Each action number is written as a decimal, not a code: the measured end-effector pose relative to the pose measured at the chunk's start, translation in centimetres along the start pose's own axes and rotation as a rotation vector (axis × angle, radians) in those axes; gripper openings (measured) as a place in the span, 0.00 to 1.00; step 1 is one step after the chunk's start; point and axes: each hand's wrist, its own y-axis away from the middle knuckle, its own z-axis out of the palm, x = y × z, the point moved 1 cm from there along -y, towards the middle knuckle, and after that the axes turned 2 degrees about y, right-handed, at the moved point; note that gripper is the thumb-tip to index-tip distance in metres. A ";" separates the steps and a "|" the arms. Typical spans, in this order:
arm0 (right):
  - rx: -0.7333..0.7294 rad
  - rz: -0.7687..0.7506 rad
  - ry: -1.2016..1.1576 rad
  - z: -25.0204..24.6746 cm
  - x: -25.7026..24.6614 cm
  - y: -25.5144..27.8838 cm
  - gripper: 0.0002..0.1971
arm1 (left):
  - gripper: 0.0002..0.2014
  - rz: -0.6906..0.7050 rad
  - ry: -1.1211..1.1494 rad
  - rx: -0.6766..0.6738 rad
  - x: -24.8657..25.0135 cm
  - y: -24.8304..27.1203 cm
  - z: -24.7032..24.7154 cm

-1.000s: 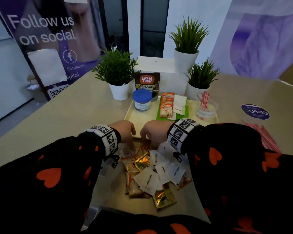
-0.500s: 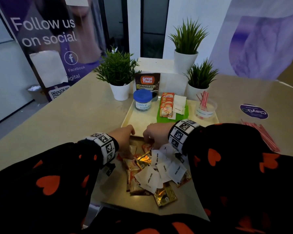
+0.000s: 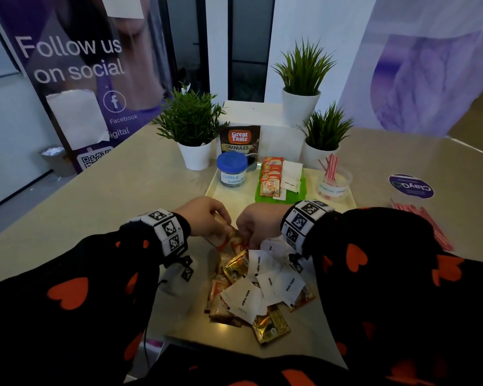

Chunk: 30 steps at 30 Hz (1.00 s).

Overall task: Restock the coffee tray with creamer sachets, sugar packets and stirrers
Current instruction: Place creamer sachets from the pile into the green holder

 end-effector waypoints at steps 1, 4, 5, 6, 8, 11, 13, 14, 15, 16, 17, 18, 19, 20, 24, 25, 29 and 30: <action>0.003 0.002 -0.045 -0.2 0.1 0.1 0.10 | 0.10 -0.004 0.042 0.020 0.2 -0.1 -0.2; 0.025 0.017 -0.209 -1.0 0.6 0.6 0.09 | 0.08 -0.021 0.158 0.108 0.7 -0.4 -0.6; 0.038 0.023 -0.259 -1.3 0.9 0.7 0.09 | 0.08 -0.024 0.192 0.140 0.8 -0.6 -0.6; 0.059 0.032 -0.298 -1.5 1.3 0.8 0.08 | 0.07 -0.026 0.217 0.166 0.9 -0.8 -0.7; 0.130 0.066 -0.387 -1.9 2.3 0.7 0.07 | 0.06 -0.039 0.277 0.215 1.2 -1.1 -0.7; 0.243 0.137 -0.555 -2.1 4.1 0.4 0.07 | 0.06 -0.086 0.380 0.283 1.5 -1.9 -0.4; 0.294 0.197 -0.645 -2.2 5.3 0.3 0.07 | 0.07 -0.110 0.458 0.311 1.8 -2.7 0.0; 0.319 0.227 -0.689 -2.3 5.9 0.2 0.08 | 0.07 -0.112 0.502 0.314 2.1 -3.1 0.3; 0.348 0.255 -0.729 -2.5 6.4 0.2 0.08 | 0.07 -0.109 0.533 0.313 2.3 -3.5 0.5; 0.378 0.280 -0.757 -2.7 6.8 0.2 0.08 | 0.09 -0.102 0.543 0.303 2.7 -3.8 0.7; 0.409 0.301 -0.772 -3.0 7.3 0.2 0.08 | 0.11 -0.091 0.542 0.284 3.1 -4.2 0.9; 0.436 0.318 -0.778 -3.3 7.8 0.2 0.07 | 0.14 -0.076 0.538 0.256 3.6 -4.6 1.0; 0.465 0.331 -0.785 -3.7 8.2 0.2 0.07 | 0.15 -0.051 0.530 0.229 4.1 -5.0 1.2; 0.495 0.343 -0.791 -4.1 8.7 0.2 0.09 | 0.15 -0.018 0.510 0.201 4.6 -5.3 1.4; 0.546 0.401 -0.718 -5.4 10.8 -0.8 0.14 | 0.19 0.089 0.355 0.137 5.9 -6.7 2.5; 0.530 0.429 -0.678 -5.6 11.3 -1.2 0.17 | 0.18 0.094 0.303 0.134 6.2 -7.0 2.7; 0.479 0.483 -0.556 -5.8 12.1 -2.7 0.26 | 0.12 0.080 0.097 0.114 6.5 -8.4 3.6; 0.475 0.481 -0.556 -5.7 12.3 -3.2 0.26 | 0.12 0.065 0.068 0.116 6.4 -8.7 3.8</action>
